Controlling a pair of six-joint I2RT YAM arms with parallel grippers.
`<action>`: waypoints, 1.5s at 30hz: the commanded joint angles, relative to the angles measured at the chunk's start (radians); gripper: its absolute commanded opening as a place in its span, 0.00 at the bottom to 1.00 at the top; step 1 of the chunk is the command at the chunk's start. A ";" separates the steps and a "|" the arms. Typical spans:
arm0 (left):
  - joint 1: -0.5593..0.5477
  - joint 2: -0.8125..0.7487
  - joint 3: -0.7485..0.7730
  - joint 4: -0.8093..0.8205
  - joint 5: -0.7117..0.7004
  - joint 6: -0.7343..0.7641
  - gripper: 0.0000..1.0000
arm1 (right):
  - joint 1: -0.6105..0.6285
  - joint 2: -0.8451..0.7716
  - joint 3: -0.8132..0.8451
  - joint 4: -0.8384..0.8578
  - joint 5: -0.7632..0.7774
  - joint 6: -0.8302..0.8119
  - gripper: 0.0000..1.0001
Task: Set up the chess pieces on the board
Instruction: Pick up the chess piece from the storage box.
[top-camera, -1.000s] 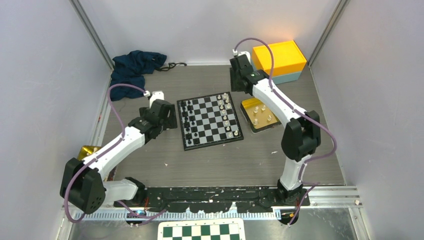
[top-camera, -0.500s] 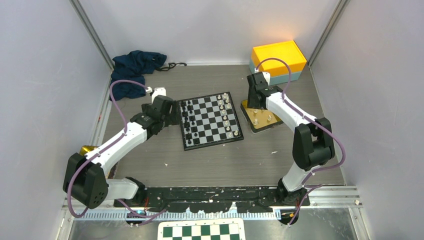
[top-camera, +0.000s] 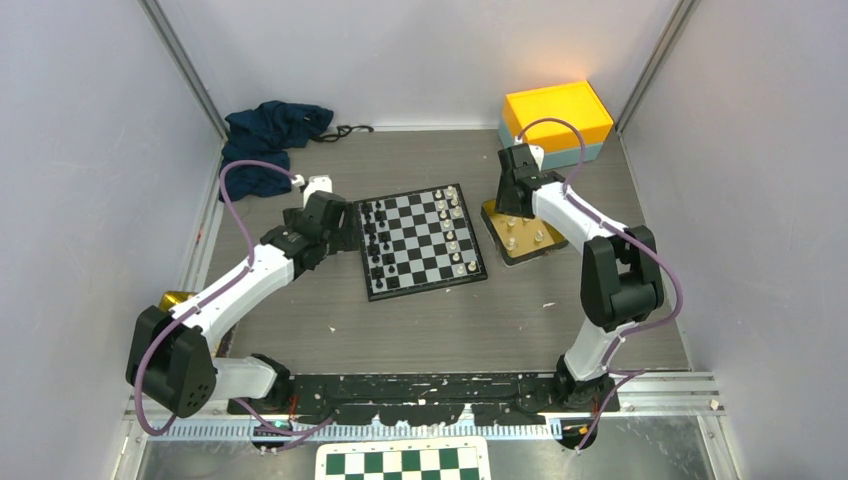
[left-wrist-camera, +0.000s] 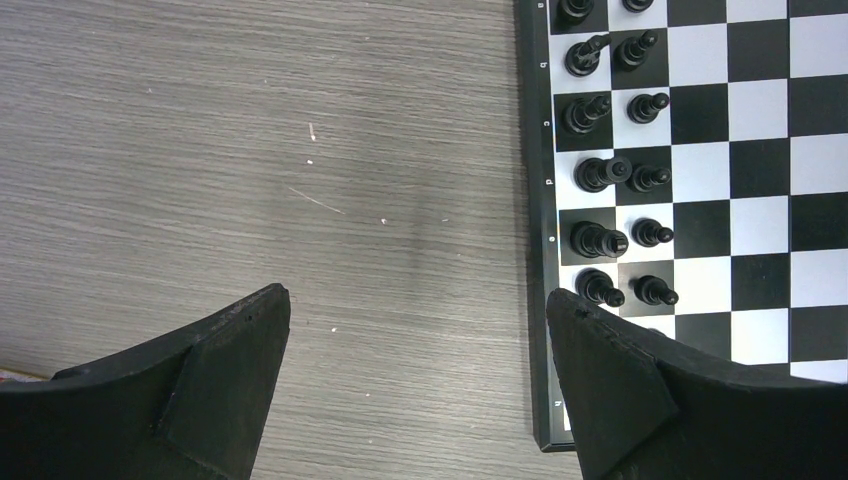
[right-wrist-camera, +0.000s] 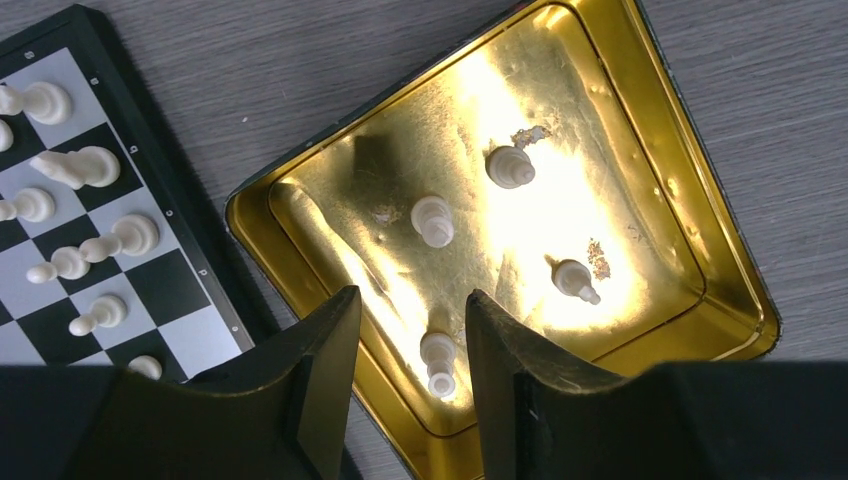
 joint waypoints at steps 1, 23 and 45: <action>-0.004 -0.029 0.024 0.011 -0.009 -0.003 1.00 | -0.013 0.006 0.032 0.034 -0.001 0.024 0.48; -0.010 -0.041 0.001 0.029 -0.010 0.014 1.00 | -0.043 0.105 0.095 0.038 -0.014 0.023 0.43; -0.015 -0.033 -0.006 0.029 -0.019 0.019 1.00 | -0.057 0.144 0.097 0.039 -0.032 0.029 0.33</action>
